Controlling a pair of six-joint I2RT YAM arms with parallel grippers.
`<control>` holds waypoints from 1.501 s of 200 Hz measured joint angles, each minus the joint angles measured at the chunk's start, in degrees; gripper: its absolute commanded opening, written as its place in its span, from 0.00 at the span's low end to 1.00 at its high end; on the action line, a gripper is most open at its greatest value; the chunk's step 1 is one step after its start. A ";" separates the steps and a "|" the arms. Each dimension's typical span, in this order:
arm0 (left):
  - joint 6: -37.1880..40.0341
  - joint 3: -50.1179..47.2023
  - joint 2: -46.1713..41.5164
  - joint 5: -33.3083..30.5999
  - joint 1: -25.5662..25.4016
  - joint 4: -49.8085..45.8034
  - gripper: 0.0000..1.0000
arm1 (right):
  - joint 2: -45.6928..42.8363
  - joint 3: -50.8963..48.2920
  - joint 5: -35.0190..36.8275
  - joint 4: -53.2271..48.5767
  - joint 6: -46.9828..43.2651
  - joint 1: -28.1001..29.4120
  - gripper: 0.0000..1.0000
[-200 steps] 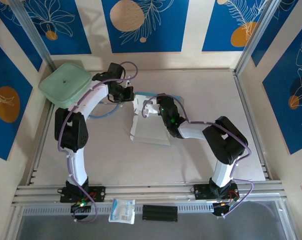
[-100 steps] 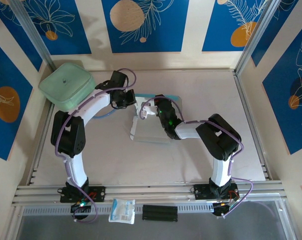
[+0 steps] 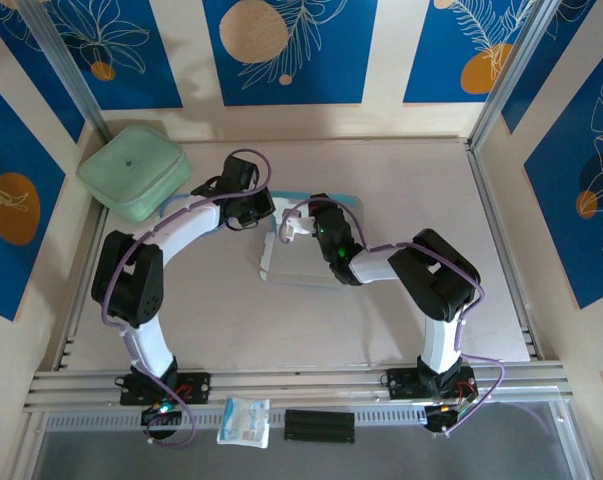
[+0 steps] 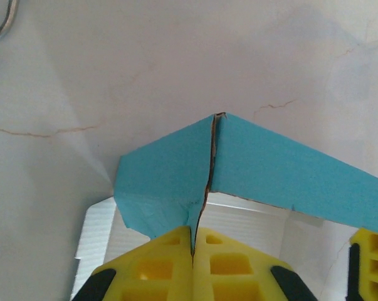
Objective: Fold the paper box
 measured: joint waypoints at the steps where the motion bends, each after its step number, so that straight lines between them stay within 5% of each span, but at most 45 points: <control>1: -0.07 -0.15 -0.13 0.00 -0.02 0.13 0.07 | 0.00 -0.17 0.00 0.13 0.02 0.00 0.00; 69: -2.29 -7.78 -3.93 0.63 -1.73 4.59 0.13 | -1.51 -6.38 0.66 5.92 0.63 1.84 0.00; 169: 4.42 -12.90 -12.24 3.28 -2.93 5.05 0.42 | -1.53 -8.39 2.32 8.61 1.92 3.39 0.00; 217: 27.28 -10.40 -22.80 2.78 1.16 2.21 0.48 | -1.95 -8.37 2.21 7.91 1.95 3.39 0.00; 256: 50.90 -1.79 -15.32 3.34 4.92 -6.21 0.44 | -2.58 -8.24 1.84 6.56 2.32 3.37 0.00; 300: 63.73 -3.87 -8.44 8.13 4.96 -5.73 0.41 | -2.67 -8.17 1.68 6.12 2.49 3.32 0.00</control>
